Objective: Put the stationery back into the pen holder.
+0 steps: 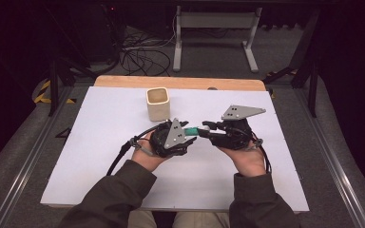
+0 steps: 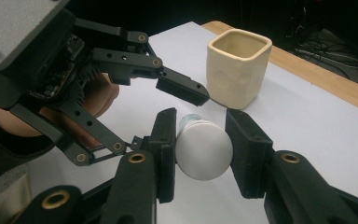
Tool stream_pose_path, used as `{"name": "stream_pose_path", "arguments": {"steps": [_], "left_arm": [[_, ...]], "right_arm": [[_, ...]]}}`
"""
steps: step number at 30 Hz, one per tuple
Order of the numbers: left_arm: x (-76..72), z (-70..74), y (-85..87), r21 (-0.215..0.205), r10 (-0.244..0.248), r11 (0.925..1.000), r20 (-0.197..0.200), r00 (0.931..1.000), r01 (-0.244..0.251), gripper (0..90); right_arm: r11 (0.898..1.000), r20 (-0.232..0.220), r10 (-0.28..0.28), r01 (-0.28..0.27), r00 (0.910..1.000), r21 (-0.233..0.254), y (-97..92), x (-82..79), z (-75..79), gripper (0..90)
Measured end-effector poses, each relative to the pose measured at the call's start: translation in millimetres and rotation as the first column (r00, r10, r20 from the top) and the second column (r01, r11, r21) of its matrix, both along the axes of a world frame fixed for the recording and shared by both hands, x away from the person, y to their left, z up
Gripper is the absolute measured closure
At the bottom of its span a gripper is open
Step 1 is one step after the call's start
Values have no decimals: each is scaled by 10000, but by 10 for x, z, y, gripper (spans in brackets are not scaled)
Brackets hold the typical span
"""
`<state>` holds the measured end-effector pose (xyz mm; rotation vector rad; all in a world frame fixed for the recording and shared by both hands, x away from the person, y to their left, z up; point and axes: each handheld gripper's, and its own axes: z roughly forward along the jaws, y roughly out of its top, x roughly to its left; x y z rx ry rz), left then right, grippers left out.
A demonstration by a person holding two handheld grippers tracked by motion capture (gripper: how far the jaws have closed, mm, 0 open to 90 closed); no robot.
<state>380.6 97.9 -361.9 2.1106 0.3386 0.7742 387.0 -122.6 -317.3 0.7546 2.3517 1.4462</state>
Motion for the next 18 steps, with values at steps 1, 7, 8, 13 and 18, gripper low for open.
{"name": "stream_pose_path", "arguments": {"steps": [1, 7, 8, 13, 18], "left_arm": [[-5, -2, -8, 16, -6, 10000, -25, 10000, 6, 480], [-9, -2, -43, 165, -213, 9996, 133, 9997, 210, 559], [-6, -2, -47, 187, -289, 9994, 175, 9994, 286, 576], [-18, -16, -60, 320, -400, 9987, 188, 9990, 394, 606], [-23, -21, -64, 269, -518, 9983, 90, 9986, 516, 628]], "right_arm": [[10000, -2, 11, -11, 10000, -4, 1, 0, -1, 657], [10000, -43, 62, -62, 10000, -3, 5, 2, -4, 657], [10000, -47, 66, -66, 10000, -9, 5, 3, -5, 657], [10000, -67, 79, -78, 9999, 15, 3, 5, -7, 657], [9999, -35, 108, -108, 9999, 85, 6, 7, -9, 657]]}}
